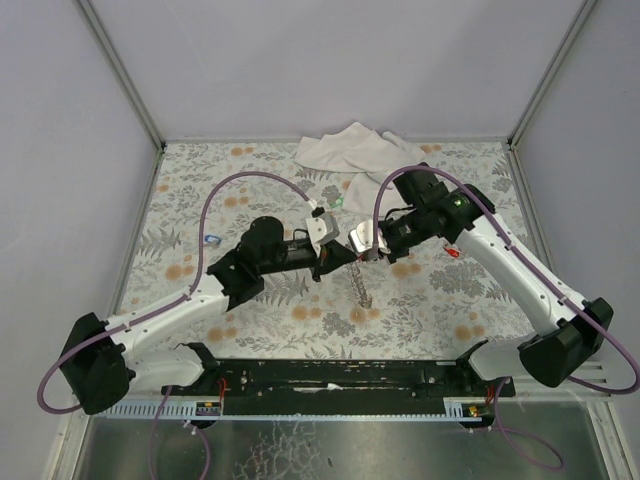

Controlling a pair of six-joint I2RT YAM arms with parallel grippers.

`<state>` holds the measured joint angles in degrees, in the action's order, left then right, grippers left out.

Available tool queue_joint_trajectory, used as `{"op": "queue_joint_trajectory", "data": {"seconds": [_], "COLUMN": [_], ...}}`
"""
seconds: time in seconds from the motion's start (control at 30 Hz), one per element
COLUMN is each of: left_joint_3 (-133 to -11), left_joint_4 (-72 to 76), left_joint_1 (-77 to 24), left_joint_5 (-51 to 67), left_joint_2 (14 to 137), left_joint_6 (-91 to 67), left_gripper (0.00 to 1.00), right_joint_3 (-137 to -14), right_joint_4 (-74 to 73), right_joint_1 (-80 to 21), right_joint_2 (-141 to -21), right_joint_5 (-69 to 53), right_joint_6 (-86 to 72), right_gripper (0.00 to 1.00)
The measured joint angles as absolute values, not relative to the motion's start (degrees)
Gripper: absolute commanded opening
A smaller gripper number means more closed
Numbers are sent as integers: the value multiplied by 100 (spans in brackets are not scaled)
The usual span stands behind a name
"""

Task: Remove the keys from the keyring
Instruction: Remove the key from the keyring.

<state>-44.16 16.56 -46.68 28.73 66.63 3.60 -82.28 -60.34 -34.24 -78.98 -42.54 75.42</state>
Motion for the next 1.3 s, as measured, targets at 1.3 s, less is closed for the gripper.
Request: {"op": "queue_joint_trajectory", "data": {"seconds": [1.3], "left_joint_3": [-2165], "left_joint_4": [3841], "left_joint_1": [-4381], "left_joint_5": [2576], "left_joint_2": [5441], "left_joint_6": [-443], "left_gripper": [38], "right_joint_3": [-7975], "right_joint_4": [-5485], "right_joint_1": [-3483], "right_joint_2": [-7771], "right_joint_5": [-4584], "right_joint_6": [6589], "right_gripper": [0]}}
